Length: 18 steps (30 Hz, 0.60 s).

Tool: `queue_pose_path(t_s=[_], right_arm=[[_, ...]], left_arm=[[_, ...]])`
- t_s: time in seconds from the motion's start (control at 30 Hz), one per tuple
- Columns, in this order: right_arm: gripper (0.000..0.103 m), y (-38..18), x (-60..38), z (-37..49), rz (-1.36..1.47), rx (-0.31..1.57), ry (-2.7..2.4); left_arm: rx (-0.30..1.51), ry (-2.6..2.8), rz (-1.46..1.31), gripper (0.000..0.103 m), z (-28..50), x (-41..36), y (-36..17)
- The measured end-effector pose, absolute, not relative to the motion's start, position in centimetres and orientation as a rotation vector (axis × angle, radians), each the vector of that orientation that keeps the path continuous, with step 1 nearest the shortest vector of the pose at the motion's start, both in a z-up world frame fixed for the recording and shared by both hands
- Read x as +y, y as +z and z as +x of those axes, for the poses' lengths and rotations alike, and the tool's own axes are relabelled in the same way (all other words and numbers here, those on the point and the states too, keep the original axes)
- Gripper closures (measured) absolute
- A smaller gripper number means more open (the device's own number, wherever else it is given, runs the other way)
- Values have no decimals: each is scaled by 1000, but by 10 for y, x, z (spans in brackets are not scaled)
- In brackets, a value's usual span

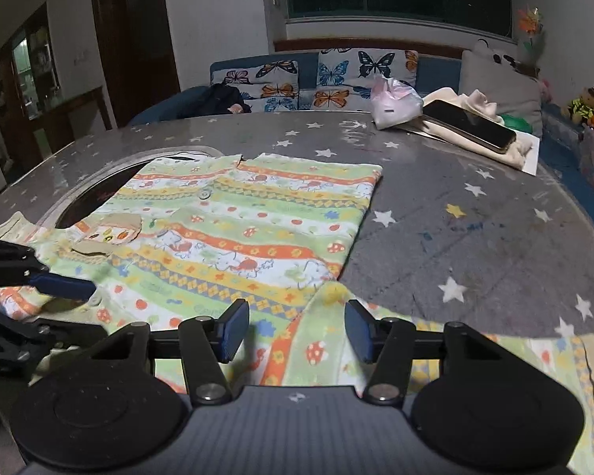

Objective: Fold clothes

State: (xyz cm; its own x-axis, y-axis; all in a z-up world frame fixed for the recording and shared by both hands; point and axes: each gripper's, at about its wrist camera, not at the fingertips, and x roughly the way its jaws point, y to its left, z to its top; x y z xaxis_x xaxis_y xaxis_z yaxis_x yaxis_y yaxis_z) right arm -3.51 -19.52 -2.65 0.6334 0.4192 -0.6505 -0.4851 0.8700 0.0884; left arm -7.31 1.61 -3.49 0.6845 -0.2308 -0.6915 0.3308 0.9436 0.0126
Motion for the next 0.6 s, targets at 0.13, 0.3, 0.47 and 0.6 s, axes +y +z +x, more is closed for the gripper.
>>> queue_pose_path(t_s=[0.13,0.3,0.47,0.6], right_arm=[[47,-32,-203,-42,-113,717,494],[33,-24,-212,-53,-81,684,450],[21,-26,-224,-65,-70,683,385],[9,-27,-234,-76,-37,672,340]], left_arm=[[770,-312,131,46,-69,14,-34],[794,-301,106,39,-65,14,-31],[814,-285,91,29,-62,12,-29],[813,-275,94,20,-63,9,-26]])
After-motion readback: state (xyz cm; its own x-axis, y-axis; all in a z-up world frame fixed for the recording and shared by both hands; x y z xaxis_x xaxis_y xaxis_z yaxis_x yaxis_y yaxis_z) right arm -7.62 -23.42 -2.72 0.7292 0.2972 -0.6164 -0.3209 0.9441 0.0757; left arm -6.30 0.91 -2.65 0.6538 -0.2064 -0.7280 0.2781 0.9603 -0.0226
